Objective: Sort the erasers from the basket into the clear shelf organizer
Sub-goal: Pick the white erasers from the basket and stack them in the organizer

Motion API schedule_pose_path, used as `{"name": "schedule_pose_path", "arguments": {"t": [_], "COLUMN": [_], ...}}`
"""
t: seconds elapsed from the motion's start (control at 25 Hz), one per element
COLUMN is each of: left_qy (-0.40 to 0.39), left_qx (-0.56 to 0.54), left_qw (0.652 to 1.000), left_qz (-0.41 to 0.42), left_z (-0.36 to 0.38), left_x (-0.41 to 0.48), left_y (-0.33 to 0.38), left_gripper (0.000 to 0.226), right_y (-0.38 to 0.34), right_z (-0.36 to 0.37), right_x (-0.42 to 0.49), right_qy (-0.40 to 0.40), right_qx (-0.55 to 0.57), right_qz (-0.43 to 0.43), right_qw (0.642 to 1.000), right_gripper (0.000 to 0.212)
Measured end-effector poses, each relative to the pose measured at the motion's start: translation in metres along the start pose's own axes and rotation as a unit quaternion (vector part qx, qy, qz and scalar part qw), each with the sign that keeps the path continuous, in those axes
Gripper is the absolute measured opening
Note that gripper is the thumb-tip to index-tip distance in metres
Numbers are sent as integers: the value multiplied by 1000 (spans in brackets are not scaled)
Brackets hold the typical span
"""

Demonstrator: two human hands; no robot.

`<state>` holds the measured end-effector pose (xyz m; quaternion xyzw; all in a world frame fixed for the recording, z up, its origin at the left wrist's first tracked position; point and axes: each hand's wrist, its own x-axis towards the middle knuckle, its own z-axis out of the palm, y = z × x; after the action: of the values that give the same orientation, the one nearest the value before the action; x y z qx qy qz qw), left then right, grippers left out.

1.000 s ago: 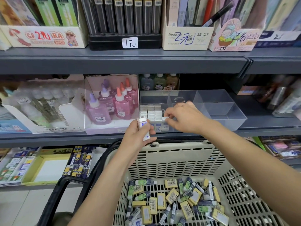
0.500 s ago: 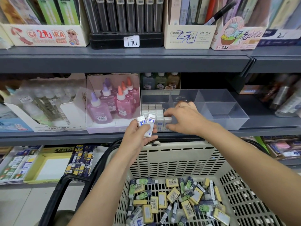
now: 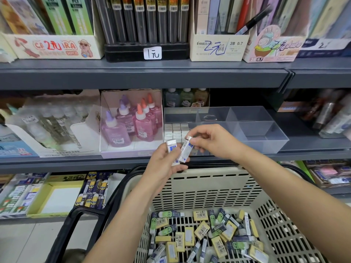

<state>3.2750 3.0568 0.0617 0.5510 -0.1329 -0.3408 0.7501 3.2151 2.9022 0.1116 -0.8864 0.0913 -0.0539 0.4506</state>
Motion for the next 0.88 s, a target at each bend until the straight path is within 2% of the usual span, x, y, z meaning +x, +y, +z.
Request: {"name": "schedule_pose_path", "arguments": {"t": [0.24,0.4,0.52,0.6,0.68,0.76,0.88], "left_qy": [-1,22,84,106,108,104,112], "left_qx": [72,155,99,53,68,99,152], "left_qw": [996,986,990,991,989,984,974], "left_qz": [44,66,64,62,77,104,126], "left_z": [-6,-4,-6,-8,-8,-7,-9], "left_x": [2,3,8,10,9,5,2], "left_y": [-4,-9,-6,-3,0,0,1], "left_gripper": [20,18,10,14,12,10,7], "right_y": [-2,-3,-4,-1,3,5,11], "right_z": [-1,-8,-28,-39,-41,-36,-21], "right_x": [-3,-2,4,10,16,19,23], "right_qy": [-19,-34,41,114,153,137,89], "right_qx": [84,57,85,34,-85,-183,-227], "right_qz": [31,99,89,78,59,43,44], "right_qw": [996,993,992,990,983,973,969], "right_gripper": [18,7,10,6,5,6,12]}}
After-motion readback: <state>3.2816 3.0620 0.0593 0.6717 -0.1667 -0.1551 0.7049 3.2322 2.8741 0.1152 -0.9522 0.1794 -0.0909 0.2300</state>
